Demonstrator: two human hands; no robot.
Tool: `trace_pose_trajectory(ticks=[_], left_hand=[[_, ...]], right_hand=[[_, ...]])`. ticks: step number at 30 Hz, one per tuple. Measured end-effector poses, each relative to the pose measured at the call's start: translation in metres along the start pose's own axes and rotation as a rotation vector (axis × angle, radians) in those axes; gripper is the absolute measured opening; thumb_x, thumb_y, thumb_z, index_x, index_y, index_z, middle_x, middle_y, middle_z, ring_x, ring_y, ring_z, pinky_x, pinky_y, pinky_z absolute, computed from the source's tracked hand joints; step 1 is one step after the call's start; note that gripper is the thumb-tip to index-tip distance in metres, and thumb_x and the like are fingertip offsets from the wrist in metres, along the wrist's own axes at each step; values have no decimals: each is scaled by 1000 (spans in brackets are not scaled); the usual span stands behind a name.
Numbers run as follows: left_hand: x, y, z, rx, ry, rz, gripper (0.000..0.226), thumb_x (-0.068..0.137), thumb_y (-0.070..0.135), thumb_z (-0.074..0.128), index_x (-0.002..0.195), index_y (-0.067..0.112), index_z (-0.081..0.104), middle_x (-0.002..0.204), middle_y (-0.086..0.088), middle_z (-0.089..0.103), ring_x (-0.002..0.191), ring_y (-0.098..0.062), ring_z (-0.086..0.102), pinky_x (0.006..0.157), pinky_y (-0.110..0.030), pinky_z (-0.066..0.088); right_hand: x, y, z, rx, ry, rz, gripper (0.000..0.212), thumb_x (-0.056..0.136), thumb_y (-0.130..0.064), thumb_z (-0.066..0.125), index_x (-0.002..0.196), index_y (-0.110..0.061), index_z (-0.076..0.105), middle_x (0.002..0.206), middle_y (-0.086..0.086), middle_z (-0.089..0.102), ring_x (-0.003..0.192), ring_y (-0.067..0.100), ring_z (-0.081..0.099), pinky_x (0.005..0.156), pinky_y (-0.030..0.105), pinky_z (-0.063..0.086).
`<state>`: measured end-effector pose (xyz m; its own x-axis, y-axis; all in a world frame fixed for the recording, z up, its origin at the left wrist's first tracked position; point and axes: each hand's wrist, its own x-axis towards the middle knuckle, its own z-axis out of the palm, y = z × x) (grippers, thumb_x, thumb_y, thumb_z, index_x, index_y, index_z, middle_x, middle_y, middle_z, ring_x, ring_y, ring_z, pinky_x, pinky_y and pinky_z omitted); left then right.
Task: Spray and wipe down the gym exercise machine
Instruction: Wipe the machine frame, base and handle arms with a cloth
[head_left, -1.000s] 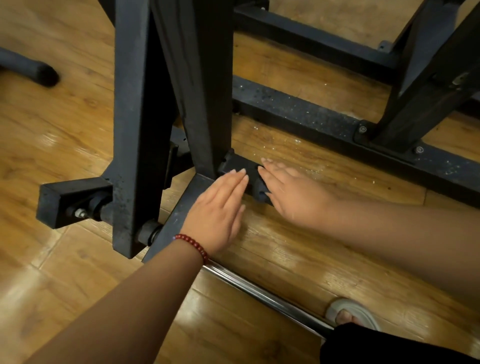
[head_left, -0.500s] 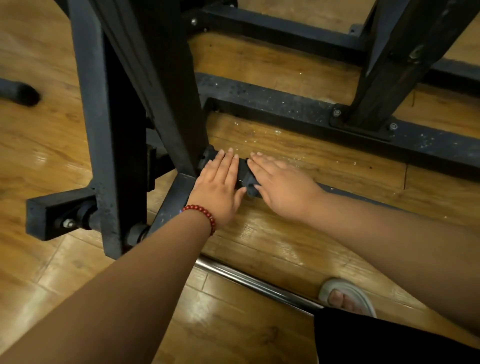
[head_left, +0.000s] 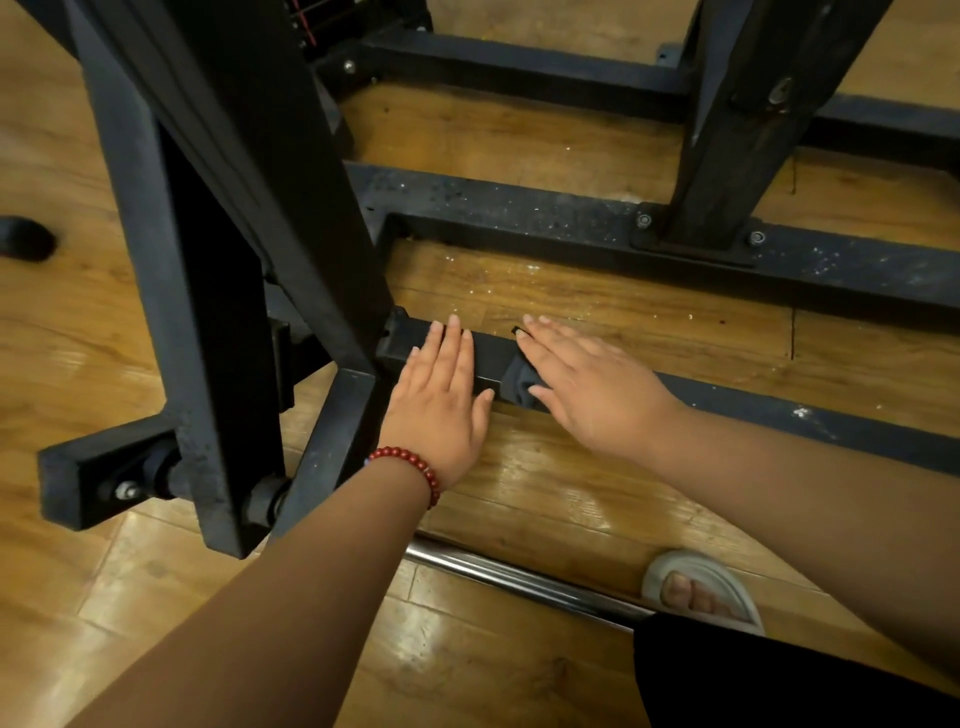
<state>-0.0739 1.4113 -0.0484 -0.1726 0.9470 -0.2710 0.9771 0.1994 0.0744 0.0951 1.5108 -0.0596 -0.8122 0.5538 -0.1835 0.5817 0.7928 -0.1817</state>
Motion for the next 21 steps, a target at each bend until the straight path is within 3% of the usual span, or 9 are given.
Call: trace_pose_trajectory(ticks=[3,6,8,11,13,17,21], left_hand=[[-4,7,0,-51,5,84,63,102,45,12,152,13,-12,157,-2,-24,139,-9,-27,117,-28,-15],[-1,12,2,-64,-38,115,64,102,48,12,149,16,-18,152,1,-29,139,-9,-28,117,-30,-15],[-1,13,5,-24,-63,118,64,101,49,12,144,18,-25,149,1,-34,138,-11,-31,117,-32,-16],[-1,12,7,-7,-78,107,63,101,50,10,140,20,-30,145,2,-39,135,-10,-35,115,-32,-19],[-1,12,5,0,-91,113,63,101,48,11,140,21,-30,147,2,-38,135,-10,-35,114,-32,-19],[0,11,-2,5,-142,114,64,102,47,11,146,20,-27,156,-1,-31,143,-13,-29,114,-32,-18],[0,18,-6,-3,-173,85,64,102,47,8,149,16,-23,157,-2,-31,144,-16,-28,113,-32,-19]], right_hand=[[-31,19,9,-28,90,26,57,99,-37,35,146,-3,40,153,15,37,139,29,40,112,44,34],[-43,21,13,-54,159,81,57,99,-38,35,141,-1,47,147,18,45,135,32,46,108,46,39],[-32,8,8,-27,142,95,64,97,-43,27,142,-2,45,148,19,43,137,33,43,108,49,41],[-11,-6,-1,-18,50,70,77,94,-60,20,152,-9,29,158,14,27,146,29,26,116,44,25],[-9,-4,-2,-28,33,37,73,93,-54,28,151,-10,32,158,13,29,145,29,29,116,45,27],[-42,14,9,-103,130,50,60,88,-35,64,139,-5,52,145,16,49,132,32,49,109,43,36],[-55,17,15,-157,223,108,63,82,-28,75,135,0,54,139,19,54,129,34,52,108,45,30]])
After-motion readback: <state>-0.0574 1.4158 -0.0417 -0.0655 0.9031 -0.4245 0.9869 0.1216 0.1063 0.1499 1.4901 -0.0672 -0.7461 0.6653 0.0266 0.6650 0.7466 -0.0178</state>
